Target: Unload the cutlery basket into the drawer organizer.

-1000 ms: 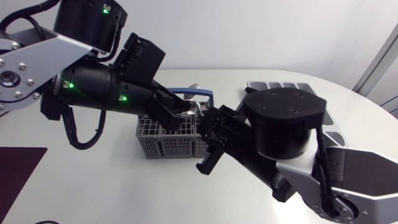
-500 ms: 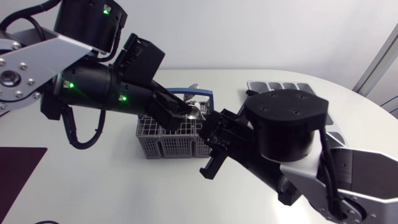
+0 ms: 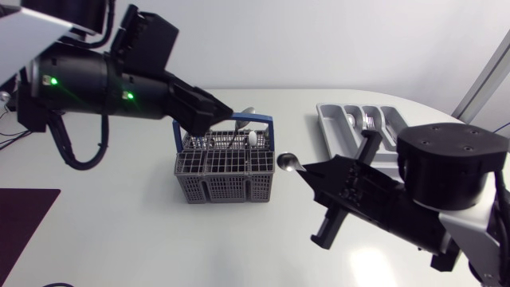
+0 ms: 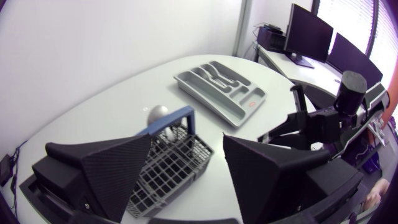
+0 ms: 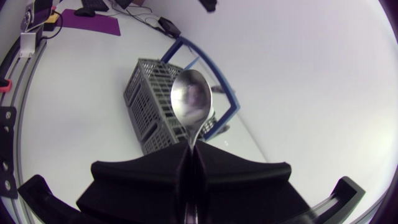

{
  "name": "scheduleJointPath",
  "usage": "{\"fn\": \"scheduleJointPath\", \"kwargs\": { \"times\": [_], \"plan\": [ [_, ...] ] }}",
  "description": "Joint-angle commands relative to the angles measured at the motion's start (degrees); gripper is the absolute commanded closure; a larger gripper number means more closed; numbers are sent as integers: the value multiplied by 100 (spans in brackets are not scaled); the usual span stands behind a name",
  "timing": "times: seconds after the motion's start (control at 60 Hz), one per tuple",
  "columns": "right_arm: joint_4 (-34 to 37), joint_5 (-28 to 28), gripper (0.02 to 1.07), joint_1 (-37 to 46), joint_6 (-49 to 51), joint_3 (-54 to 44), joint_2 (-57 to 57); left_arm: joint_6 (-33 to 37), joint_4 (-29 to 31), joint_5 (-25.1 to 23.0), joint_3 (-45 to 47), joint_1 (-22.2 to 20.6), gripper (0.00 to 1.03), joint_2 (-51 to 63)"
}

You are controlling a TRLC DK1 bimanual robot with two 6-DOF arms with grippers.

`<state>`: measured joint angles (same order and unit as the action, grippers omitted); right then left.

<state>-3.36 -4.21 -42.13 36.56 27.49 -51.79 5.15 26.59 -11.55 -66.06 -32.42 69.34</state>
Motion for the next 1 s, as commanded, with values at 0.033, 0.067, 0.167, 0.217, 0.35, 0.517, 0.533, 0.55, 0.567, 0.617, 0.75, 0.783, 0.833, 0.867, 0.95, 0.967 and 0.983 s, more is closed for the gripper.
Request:
{"fn": "scheduleJointPath", "kwargs": {
  "times": [0.033, 0.067, 0.167, 0.217, 0.35, 0.517, 0.533, 0.55, 0.567, 0.617, 0.75, 0.783, 0.833, 0.867, 0.95, 0.967, 0.983],
  "plan": [
    [362, 869, 101, 1084, 387, -305, 301, 153, -40, 39, -117, 184, 5, -167],
    [388, 1159, 101, 1436, 440, -340, 319, 180, -40, 39, -82, 237, 5, -184],
    [467, 1669, 101, 2051, 633, -428, 371, 180, -40, 39, 14, 263, 5, -254],
    [538, 1845, 101, 2262, 765, -455, 389, 206, -40, 48, 41, 289, 5, -307],
    [590, 2513, 101, 3202, 1301, -490, 275, 250, -22, 48, 76, 439, 5, -377],
    [590, 3172, 101, 4231, 1996, -393, -200, 303, -40, 39, 146, 500, 5, -448],
    [590, 3260, 101, 4362, 2084, -358, -297, 311, -57, 39, 173, 500, 5, -457],
    [590, 3330, 101, 4459, 2154, -332, -376, 329, -66, 48, 190, 500, 5, -465],
    [590, 3391, 101, 4538, 2207, -296, -455, 338, -66, 48, 199, 500, 5, -465],
    [634, 3550, 101, 4819, 2470, -200, -727, 364, -84, 39, 234, 500, 5, -474],
    [687, 3857, 101, 5505, 3191, 126, -1483, 408, -128, 48, 313, 509, 5, -474],
    [740, 3936, 101, 5663, 3367, 231, -1668, 417, -136, 48, 322, 509, 5, -474],
    [845, 3963, 101, 5848, 3692, 398, -1949, 434, -136, 57, 340, 509, 5, -474],
    [889, 3963, 101, 5953, 3850, 512, -2134, 461, -136, 57, 348, 500, 5, -474],
    [1118, 3963, 101, 6217, 4325, 864, -2643, 487, -136, 92, 384, 492, 5, -483],
    [1153, 3963, 101, 6270, 4395, 934, -2731, 496, -136, 92, 384, 492, 5, -483],
    [1188, 3963, 101, 6331, 4474, 1013, -2837, 496, -136, 92, 401, 492, 5, -492]
  ]
}}
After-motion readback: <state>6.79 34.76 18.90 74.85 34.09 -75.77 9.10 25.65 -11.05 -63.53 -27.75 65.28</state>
